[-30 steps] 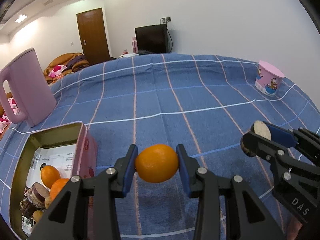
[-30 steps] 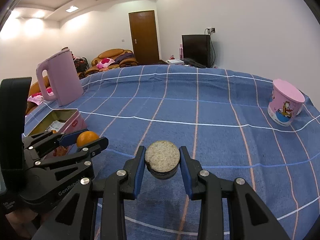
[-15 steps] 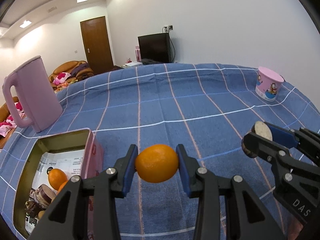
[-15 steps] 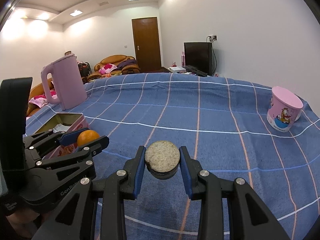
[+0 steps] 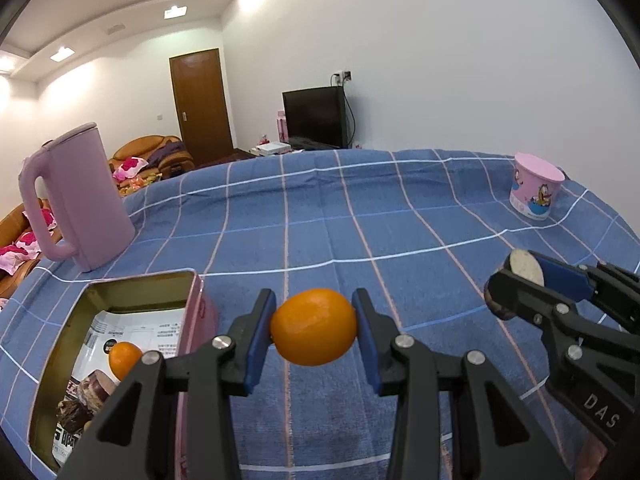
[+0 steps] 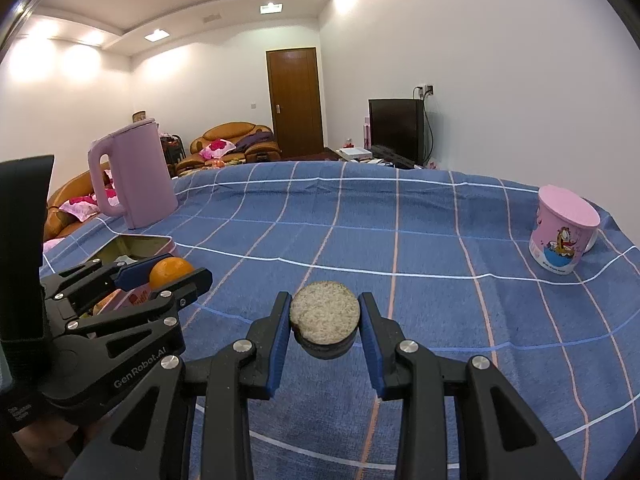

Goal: Organize fruits
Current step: 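Lift the orange and small jar and turn both tools toward the tray, then carry the orange and small jar over the pink tin tray with both tools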

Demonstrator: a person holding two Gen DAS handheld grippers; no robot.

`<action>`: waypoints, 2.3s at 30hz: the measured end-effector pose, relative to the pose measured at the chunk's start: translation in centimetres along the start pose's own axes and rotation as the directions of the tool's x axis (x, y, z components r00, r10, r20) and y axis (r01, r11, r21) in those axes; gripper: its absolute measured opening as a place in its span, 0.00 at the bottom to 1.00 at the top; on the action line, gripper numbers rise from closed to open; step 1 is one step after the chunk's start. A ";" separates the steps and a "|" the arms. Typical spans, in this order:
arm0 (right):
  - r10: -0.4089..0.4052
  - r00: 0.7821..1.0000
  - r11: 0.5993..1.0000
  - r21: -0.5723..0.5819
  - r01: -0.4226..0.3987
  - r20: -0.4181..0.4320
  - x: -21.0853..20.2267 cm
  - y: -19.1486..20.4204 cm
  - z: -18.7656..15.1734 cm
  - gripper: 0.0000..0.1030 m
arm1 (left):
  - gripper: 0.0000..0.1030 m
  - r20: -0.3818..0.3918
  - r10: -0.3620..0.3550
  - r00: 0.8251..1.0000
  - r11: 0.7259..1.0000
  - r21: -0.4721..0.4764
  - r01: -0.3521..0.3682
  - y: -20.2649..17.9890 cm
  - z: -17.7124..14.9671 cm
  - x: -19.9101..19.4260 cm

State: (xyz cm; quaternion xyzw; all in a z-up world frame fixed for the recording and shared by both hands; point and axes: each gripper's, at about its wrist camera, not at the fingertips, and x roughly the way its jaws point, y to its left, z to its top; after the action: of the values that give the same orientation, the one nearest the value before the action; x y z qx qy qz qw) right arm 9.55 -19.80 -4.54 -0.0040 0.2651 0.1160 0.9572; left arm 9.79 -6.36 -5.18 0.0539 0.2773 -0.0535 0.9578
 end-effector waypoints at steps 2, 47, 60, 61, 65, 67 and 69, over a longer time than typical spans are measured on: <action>0.003 1.000 1.000 0.001 -0.003 0.002 -0.1 0.0 0.0 0.34 | 0.40 0.006 0.002 1.000 1.000 -0.001 -0.002 0.0 0.0 -0.1; 0.013 0.987 1.000 -0.027 -0.008 0.161 -3.1 0.6 -0.5 0.34 | 0.40 0.194 0.062 0.979 0.998 -0.021 -0.059 0.5 -0.5 -3.8; 0.020 0.978 0.999 -0.043 -0.011 0.206 -3.9 1.0 -0.5 0.34 | 0.40 0.225 0.088 0.970 0.996 -0.052 -0.078 1.0 -0.8 -4.7; 0.023 0.980 0.999 -0.042 -0.015 0.200 -3.8 1.0 -0.5 0.34 | 0.40 0.224 0.085 0.971 0.996 -0.053 -0.075 1.0 -0.8 -4.7; 0.019 0.982 0.999 -0.045 -0.011 0.189 -3.7 1.1 -0.5 0.34 | 0.40 0.211 0.072 0.975 0.997 -0.056 -0.062 1.3 -0.9 -4.7; 0.019 0.983 0.999 -0.047 -0.011 0.184 -3.6 1.2 -0.4 0.34 | 0.40 0.207 0.072 0.976 0.997 -0.056 -0.062 1.4 -1.0 -4.8; 0.022 0.984 0.999 -0.050 -0.013 0.178 -3.5 1.4 -0.4 0.34 | 0.40 0.203 0.073 0.976 0.996 -0.057 -0.062 1.6 -1.2 -5.0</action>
State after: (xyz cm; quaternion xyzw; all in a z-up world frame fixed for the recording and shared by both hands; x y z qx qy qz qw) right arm 6.11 -19.20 -3.04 -0.0144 0.1751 0.1307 0.9757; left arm 5.22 -4.22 -3.37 0.0332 0.1764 -0.0192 0.9836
